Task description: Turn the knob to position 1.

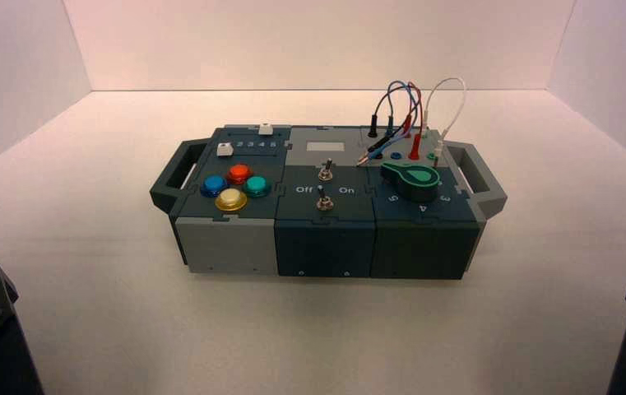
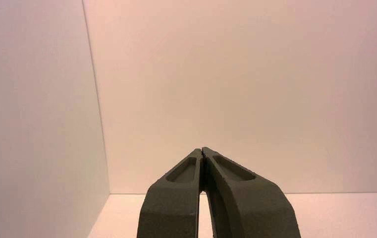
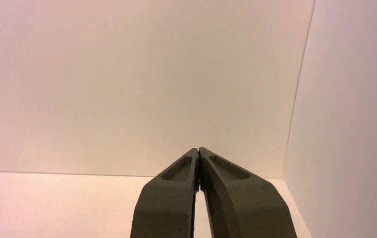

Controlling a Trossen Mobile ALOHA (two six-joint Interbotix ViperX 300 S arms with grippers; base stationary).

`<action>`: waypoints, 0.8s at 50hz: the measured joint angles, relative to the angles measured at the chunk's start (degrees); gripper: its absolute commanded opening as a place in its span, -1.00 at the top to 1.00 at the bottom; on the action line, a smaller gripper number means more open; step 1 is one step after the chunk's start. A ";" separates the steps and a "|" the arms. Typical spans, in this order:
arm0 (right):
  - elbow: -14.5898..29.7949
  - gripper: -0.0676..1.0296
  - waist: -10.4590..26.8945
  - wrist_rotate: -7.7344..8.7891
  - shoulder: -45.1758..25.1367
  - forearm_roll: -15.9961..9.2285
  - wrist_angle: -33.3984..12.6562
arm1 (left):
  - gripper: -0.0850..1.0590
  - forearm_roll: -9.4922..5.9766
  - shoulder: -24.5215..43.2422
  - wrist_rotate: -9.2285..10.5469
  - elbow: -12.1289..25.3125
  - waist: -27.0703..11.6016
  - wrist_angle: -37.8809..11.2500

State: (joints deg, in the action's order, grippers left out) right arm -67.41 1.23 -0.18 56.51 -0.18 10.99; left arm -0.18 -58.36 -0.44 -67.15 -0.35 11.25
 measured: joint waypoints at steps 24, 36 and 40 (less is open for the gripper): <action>0.35 0.92 2.90 0.00 -0.18 0.00 -5.89 | 0.90 0.00 0.00 0.00 0.00 0.00 -3.08; 3.78 0.92 10.90 0.00 -5.54 -0.09 -16.44 | 0.90 0.00 0.53 0.00 1.05 -4.04 -12.13; 4.75 0.92 13.01 0.00 -7.82 -0.26 -19.51 | 0.91 0.00 1.23 0.00 1.76 -6.33 -15.47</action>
State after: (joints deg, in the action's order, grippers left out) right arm -62.67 14.24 -0.18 48.69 -0.44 -8.53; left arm -0.18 -57.13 -0.44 -65.39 -6.68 -4.22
